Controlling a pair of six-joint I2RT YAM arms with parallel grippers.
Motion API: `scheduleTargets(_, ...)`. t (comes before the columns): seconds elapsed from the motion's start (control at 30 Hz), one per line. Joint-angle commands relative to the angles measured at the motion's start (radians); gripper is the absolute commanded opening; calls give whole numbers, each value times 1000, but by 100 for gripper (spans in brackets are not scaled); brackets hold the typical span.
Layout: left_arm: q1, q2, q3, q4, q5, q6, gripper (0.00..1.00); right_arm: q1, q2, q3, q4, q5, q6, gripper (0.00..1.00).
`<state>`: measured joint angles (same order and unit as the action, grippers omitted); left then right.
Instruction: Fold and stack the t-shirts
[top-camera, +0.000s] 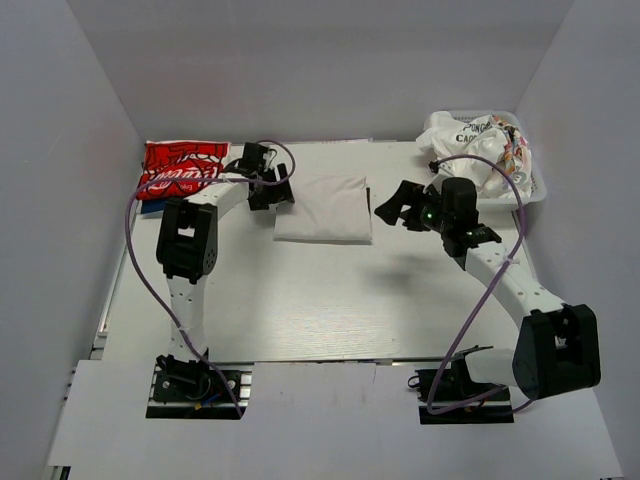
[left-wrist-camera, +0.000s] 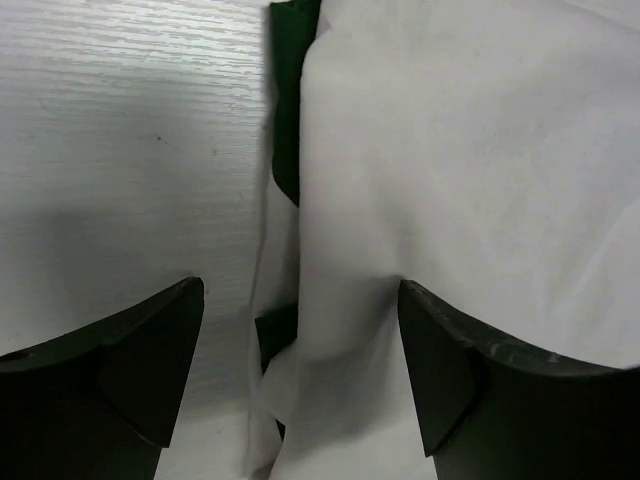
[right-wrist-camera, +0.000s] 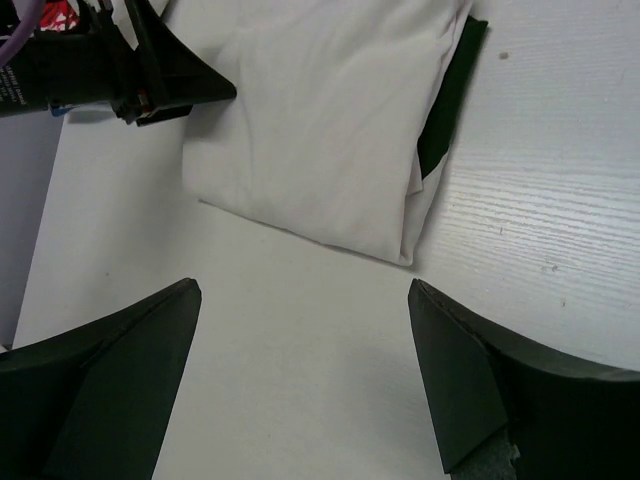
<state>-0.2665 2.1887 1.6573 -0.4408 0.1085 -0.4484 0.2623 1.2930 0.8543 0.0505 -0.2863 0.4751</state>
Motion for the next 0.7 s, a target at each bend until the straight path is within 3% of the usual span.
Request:
scheduleTargets(0.0,-22,26,21,-7,43,11,87,0,-55,-40,-8,18,-41,90)
scheduleTargets(0.23,-82,29,-71,4,20,11,63,-3,-67,-75,-12,45,-38,90)
scheduleTargets(0.3,-92,42,-82,4,11,22,42,-2,-64,-77,-17,45,-38,90)
scheduleTargets(0.33,-92,52,-65,-6,-1,22,19,-3,-63,-77,-14,50,-44,90)
scheduleTargets(0.37,-92,63,-48,-18,-10,22,6,-6,-64,-80,-15,50,-44,90)
scheduleTargets(0.4,-102,86,-27,-30,-39,36,0,-5,-64,-81,-18,62,-53,90)
scheduleTargets(0.53,-102,108,133,-131,-180,117,0,-5,-63,-74,-49,117,-76,90)
scheduleTargets(0.67,-102,44,179,-165,-337,220,0,-3,-58,-90,-49,170,-85,90)
